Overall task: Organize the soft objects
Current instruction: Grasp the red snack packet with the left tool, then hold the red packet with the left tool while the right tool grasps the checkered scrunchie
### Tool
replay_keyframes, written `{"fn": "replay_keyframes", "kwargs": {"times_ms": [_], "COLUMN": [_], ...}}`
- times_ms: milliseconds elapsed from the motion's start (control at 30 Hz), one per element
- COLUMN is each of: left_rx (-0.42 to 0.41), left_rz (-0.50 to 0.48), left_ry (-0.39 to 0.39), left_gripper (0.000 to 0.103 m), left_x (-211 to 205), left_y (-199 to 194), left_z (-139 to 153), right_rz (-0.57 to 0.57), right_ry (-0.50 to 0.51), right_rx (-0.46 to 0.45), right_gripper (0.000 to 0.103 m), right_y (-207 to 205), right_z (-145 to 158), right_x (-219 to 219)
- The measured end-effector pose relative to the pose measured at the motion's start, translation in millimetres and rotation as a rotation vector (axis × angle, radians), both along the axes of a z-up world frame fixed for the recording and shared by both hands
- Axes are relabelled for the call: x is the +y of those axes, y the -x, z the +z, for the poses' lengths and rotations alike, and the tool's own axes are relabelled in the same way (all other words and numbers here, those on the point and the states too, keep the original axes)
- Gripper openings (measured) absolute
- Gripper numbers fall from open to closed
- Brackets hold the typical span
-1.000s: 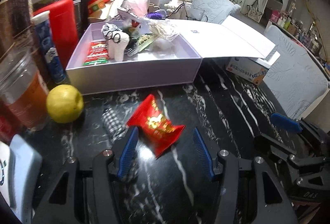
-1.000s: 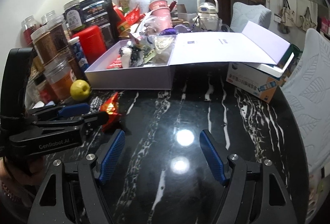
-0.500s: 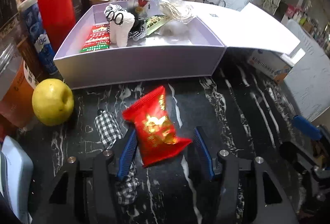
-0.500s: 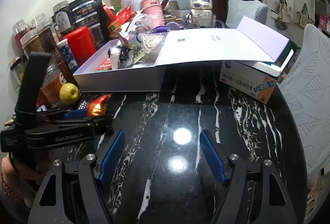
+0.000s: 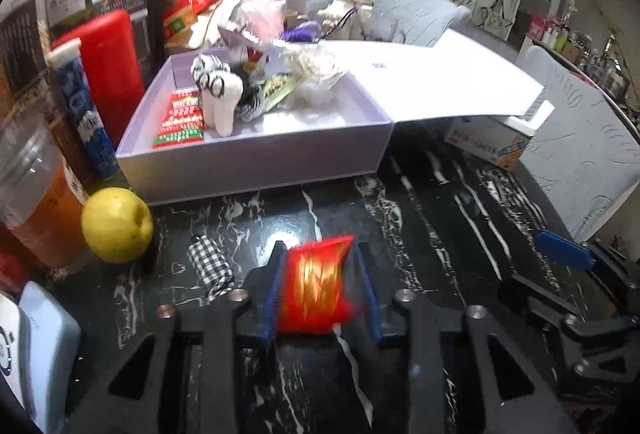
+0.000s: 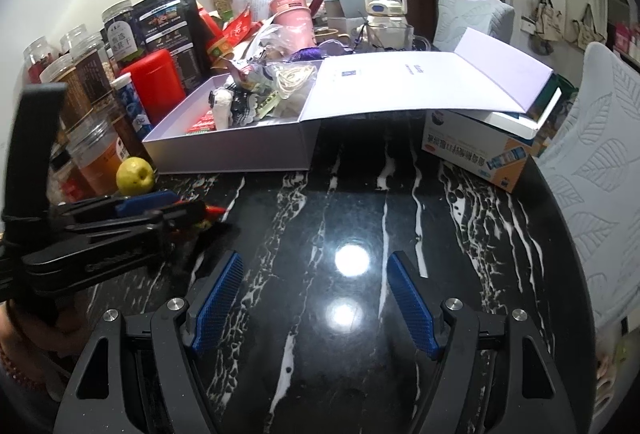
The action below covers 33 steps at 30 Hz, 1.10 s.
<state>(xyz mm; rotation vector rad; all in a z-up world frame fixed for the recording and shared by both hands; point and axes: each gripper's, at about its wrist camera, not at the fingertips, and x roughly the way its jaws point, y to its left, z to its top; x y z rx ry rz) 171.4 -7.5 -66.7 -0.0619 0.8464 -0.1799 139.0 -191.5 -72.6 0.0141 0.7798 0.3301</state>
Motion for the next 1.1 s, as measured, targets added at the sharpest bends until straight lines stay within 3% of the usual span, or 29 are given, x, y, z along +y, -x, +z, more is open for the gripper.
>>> {"fn": "replay_keyframes", "kwargs": {"times_ms": [233, 467, 533, 633, 700, 833, 867, 933, 1100], "left_rx": [-0.014, 0.088, 0.108, 0.135, 0.191, 0.143, 0.134, 0.113, 0.062], "left_rz": [-0.005, -0.012, -0.004, -0.017, -0.012, -0.007, -0.005, 0.003, -0.009], "left_ry": [0.013, 0.08, 0.054, 0.046, 0.037, -0.004, 0.0, 0.0, 0.043], "left_gripper": [0.032, 0.032, 0.033, 0.041, 0.042, 0.043, 0.043, 0.034, 0.033], "left_x": [11, 14, 11, 6, 3, -2, -1, 0, 5], "left_y": [14, 2, -2, -9, -16, -15, -15, -13, -1], "left_z": [8, -11, -16, -24, -34, -37, -37, -39, -23], "right_rz": [0.026, 0.041, 0.038, 0.025, 0.017, 0.009, 0.008, 0.008, 0.012], "right_ry": [-0.009, -0.001, 0.0, 0.001, 0.002, -0.002, -0.006, -0.012, -0.02], "right_rx": [-0.013, -0.01, -0.009, -0.003, 0.0, 0.004, 0.006, 0.011, 0.018], "right_gripper": [0.075, 0.075, 0.075, 0.075, 0.075, 0.075, 0.075, 0.075, 0.075], "right_y": [7, 12, 13, 13, 12, 11, 10, 9, 7], "right_z": [6, 4, 3, 2, 2, 0, 0, -2, -3], "right_x": [11, 19, 18, 15, 12, 7, 7, 5, 5]}}
